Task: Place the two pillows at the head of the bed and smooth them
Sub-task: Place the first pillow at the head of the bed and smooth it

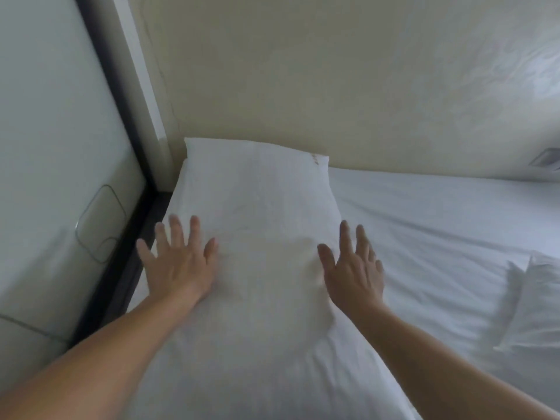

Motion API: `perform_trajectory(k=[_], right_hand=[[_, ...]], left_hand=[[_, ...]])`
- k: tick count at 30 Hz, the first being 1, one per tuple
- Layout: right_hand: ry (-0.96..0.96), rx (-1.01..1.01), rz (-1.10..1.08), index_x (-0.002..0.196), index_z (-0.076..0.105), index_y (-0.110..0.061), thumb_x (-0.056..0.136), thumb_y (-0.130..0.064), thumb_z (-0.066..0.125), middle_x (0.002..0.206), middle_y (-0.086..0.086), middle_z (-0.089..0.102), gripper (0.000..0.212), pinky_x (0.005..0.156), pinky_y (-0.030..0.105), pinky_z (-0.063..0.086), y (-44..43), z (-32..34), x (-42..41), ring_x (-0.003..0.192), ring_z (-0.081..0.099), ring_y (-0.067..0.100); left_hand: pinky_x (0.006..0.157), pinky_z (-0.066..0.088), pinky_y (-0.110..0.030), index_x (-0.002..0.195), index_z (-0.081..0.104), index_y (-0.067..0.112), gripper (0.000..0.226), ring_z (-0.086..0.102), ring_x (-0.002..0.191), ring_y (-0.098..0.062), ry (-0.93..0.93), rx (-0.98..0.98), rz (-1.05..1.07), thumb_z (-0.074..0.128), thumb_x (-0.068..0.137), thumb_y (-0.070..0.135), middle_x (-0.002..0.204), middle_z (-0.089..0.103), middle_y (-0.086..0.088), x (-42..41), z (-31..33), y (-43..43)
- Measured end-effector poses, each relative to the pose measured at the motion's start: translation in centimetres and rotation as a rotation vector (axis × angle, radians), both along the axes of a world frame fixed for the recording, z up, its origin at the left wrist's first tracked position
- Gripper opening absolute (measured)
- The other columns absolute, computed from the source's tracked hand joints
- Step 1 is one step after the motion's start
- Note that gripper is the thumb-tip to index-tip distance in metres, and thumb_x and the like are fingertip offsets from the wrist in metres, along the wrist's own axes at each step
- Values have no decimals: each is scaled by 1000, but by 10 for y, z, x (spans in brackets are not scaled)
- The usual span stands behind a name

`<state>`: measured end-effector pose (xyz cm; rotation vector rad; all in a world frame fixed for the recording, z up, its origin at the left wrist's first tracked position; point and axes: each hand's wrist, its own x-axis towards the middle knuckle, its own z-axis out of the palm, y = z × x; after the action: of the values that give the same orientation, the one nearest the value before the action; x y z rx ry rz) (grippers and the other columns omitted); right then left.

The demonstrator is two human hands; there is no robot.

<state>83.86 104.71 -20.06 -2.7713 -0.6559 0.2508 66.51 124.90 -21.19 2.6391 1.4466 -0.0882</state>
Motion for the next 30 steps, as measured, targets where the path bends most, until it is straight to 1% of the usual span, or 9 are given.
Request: perform_trajectory(k=[2,4,7,9,12,15,20,23,30], right_hand=[[97,39,48,153,2,-40,88,-73,26,164,-1,1,77,116,54,17,9,-5,-17,149,9,24],[293,26,-145,150,7,-39,72,-87,29,160,6,19,94,112,57,24,-1,-18,-21,145,23,29],[517,174,-419,145,21,-22,56,-92,48,139,18,47,117,101,51,42,-27,-27,-11,121,52,39],[565,204,-426,134,38,-9,61,-84,58,127,20,56,106,96,47,46,-34,-27,-18,110,57,38],[428,154,-394,118,44,-9,71,-78,56,122,21,61,85,87,41,44,-42,-18,-35,112,58,38],[254,118,-373,123,39,-14,74,-80,49,125,18,60,82,78,40,35,-46,-1,-45,116,57,36],[16,-60,-192,149,20,-25,72,-85,26,145,15,40,98,102,47,34,-32,5,-40,132,41,33],[-106,-2,102,154,2,-36,87,-73,25,163,6,10,81,115,47,18,7,7,-11,147,17,27],[-165,184,254,155,6,-33,100,-53,29,165,1,2,63,116,47,16,137,21,92,149,11,28]], left_hand=[[114,-6,-59,150,-12,40,64,-16,147,-23,-111,-72,-159,5,92,63,160,-21,3,19,7,-23],[114,-5,-62,146,-16,46,70,-20,146,-23,-89,-279,-123,7,86,74,159,-26,4,14,-4,-44],[113,-3,-63,144,-20,48,82,-20,146,-27,-114,-416,39,7,76,85,158,-27,-2,-8,-30,-49],[114,-2,-63,144,-20,49,86,-18,146,-29,-141,-440,51,8,73,88,158,-27,-3,-16,-31,-48],[116,2,-59,144,-18,51,85,-15,147,-27,-186,-494,45,12,73,88,159,-25,0,-17,-26,-44],[117,3,-58,144,-16,52,85,-14,147,-25,-233,-560,52,14,72,88,160,-23,3,-25,-28,-36],[116,-7,-57,148,-10,45,75,-16,147,-24,-219,-379,31,10,84,76,161,-18,1,-16,-17,-21],[115,-10,-57,149,-10,42,67,-21,146,-23,-308,-140,-109,5,90,68,161,-20,3,28,7,-4],[112,-11,-63,147,-14,46,67,-27,144,-20,-282,-127,-254,-2,85,70,159,-25,10,93,-31,8]])
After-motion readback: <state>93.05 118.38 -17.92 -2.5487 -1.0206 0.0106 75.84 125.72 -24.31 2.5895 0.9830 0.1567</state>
